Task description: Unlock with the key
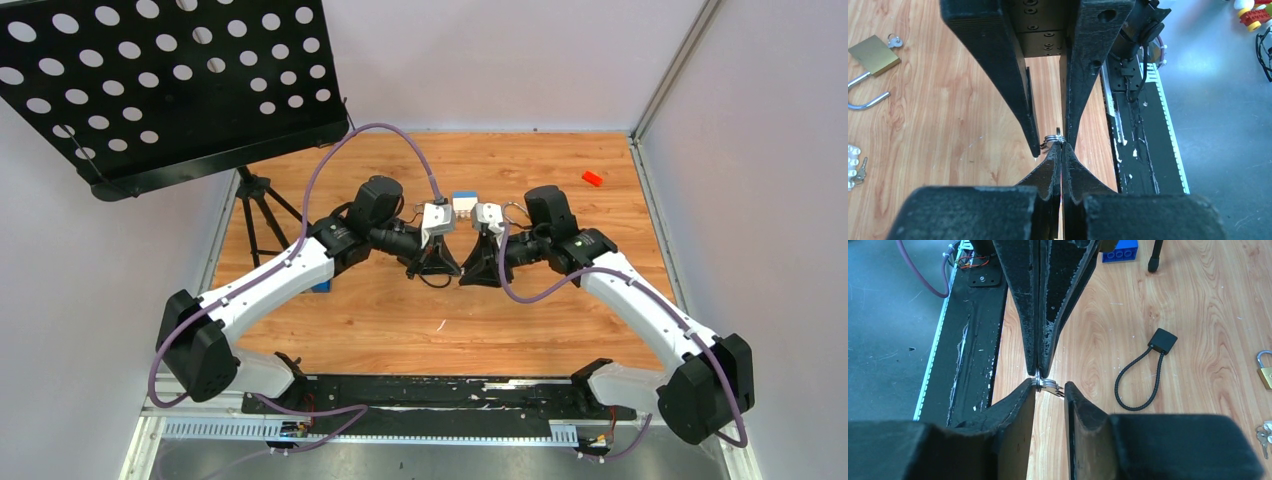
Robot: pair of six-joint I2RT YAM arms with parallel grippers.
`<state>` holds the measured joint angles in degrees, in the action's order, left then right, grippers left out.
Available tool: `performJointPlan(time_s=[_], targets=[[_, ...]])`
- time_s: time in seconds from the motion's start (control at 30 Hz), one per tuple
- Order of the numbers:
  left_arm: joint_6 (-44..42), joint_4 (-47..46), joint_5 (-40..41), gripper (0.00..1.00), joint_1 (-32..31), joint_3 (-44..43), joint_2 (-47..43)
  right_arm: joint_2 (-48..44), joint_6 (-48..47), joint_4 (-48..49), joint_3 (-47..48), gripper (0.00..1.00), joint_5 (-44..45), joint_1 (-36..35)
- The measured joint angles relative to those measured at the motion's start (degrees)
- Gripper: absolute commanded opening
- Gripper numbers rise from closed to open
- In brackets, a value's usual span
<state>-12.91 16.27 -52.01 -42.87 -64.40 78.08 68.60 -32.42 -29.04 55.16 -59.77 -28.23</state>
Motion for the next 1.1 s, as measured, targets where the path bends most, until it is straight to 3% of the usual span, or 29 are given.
performJointPlan(time_s=[0.27, 0.57, 1.1], targets=[[0.0, -1.0, 0.5, 0.0, 0.1, 0.9, -0.5, -0.3, -0.3, 0.2, -0.1, 0.2, 1.1, -0.2], [-0.5, -1.0, 1.9, 0.0, 0.1, 1.2, -0.9, -2.4, -2.2, -1.2, -1.0, 0.0, 3.4, -0.3], [-3.9, 1.0, 3.3, 0.0, -0.1, 1.4, -1.3, -5.0, -4.0, -2.1, -1.9, 0.0, 9.8, -0.5]])
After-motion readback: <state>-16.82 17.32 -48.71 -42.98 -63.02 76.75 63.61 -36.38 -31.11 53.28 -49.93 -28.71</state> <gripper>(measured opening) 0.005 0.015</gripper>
